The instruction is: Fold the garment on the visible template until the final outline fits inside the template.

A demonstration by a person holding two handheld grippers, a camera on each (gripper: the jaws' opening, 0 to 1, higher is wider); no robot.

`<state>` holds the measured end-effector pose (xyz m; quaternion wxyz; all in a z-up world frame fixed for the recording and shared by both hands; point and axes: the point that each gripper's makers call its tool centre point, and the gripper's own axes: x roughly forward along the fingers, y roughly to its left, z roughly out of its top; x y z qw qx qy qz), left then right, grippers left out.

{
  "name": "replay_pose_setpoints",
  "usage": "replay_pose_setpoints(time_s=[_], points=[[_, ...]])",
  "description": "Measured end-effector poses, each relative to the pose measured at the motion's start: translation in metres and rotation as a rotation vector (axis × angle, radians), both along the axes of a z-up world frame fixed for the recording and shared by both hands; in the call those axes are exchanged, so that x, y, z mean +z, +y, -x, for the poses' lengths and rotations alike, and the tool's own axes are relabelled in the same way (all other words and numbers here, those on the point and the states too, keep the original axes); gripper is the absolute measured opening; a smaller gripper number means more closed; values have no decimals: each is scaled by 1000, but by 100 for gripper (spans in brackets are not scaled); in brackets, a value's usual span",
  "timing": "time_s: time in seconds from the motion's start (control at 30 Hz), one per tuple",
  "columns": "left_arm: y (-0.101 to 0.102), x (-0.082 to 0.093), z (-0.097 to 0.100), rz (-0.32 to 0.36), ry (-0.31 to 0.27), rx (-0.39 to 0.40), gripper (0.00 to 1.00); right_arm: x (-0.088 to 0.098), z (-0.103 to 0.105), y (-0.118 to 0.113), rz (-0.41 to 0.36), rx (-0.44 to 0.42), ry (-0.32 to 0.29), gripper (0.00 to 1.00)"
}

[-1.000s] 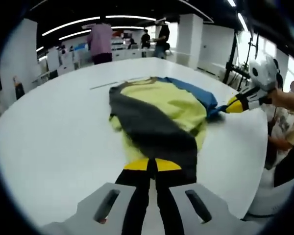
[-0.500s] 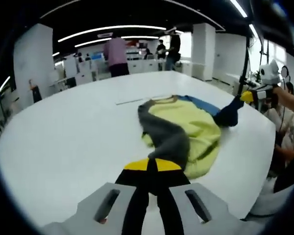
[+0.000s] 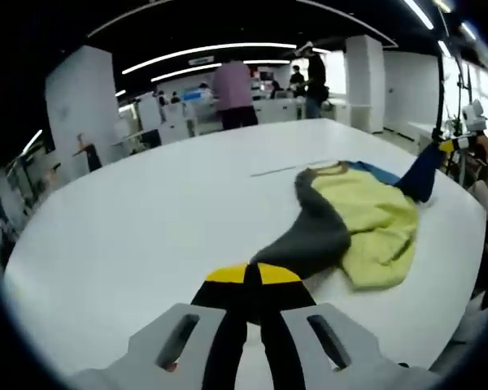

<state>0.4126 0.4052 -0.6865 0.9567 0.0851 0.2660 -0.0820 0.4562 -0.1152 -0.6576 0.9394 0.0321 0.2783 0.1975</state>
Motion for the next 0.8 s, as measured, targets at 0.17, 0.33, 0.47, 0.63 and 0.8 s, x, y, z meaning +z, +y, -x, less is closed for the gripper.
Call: replay_pose_setpoints(time_s=[0.17,0.33,0.47,0.63,0.8], points=[[27,-3,-13,-4,7,62,0,-8,-8,-26,-34,-86,31,0],[49,-16,-26,-85,41,82,0,-25,-12,-52,-16,-163,72,0],[61,-30,-36,-134,82,77,0,-32,-17,-68,-60,-219,95,0],[69,-42,-44,-153,114,87,0,-43,-18,-91,-48,-290,119,0],[78,-50,-49,-162,136,91,0,-55,-18,-114,-55,-356,146,0]])
